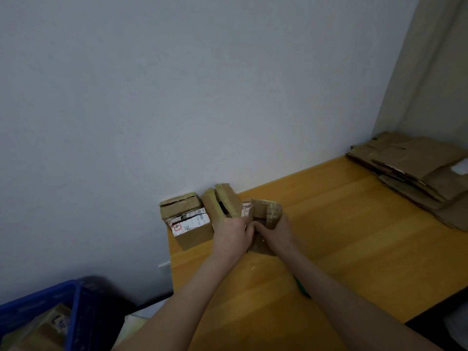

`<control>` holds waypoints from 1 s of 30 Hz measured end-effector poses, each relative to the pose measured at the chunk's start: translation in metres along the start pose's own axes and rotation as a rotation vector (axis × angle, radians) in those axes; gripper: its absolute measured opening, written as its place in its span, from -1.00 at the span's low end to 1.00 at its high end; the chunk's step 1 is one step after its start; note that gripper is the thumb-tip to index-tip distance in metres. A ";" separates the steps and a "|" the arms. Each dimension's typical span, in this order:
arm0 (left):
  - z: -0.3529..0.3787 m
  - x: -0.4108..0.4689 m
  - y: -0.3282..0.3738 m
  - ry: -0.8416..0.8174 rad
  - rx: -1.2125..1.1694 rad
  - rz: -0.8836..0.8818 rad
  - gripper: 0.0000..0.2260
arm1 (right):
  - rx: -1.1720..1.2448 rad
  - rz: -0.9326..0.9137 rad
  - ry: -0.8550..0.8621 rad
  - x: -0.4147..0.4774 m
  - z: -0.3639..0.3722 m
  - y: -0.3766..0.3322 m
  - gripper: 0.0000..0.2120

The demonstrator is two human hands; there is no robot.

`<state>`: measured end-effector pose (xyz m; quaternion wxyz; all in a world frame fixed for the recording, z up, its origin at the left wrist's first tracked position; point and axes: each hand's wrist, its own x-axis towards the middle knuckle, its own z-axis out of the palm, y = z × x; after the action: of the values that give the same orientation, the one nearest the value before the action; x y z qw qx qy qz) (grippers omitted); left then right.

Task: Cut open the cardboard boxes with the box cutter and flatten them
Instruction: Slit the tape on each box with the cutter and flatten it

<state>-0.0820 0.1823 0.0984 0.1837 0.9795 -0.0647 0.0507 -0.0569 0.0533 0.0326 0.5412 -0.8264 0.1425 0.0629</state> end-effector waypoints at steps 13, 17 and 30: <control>0.006 0.011 0.001 -0.017 -0.118 -0.227 -0.87 | -0.359 -0.168 0.041 -0.006 -0.008 -0.016 -0.83; 0.008 0.012 -0.020 -0.036 -0.191 -0.351 -0.83 | -0.262 -0.219 -0.010 -0.012 -0.015 -0.022 -0.75; -0.004 0.008 -0.052 -0.125 -0.544 -0.379 -0.78 | -0.111 -0.037 0.011 -0.008 -0.020 -0.007 -0.37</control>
<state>-0.0672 0.2306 0.0845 0.4400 0.8906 0.0960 -0.0637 -0.0630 0.0391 0.0486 0.4949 -0.8579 0.1267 0.0561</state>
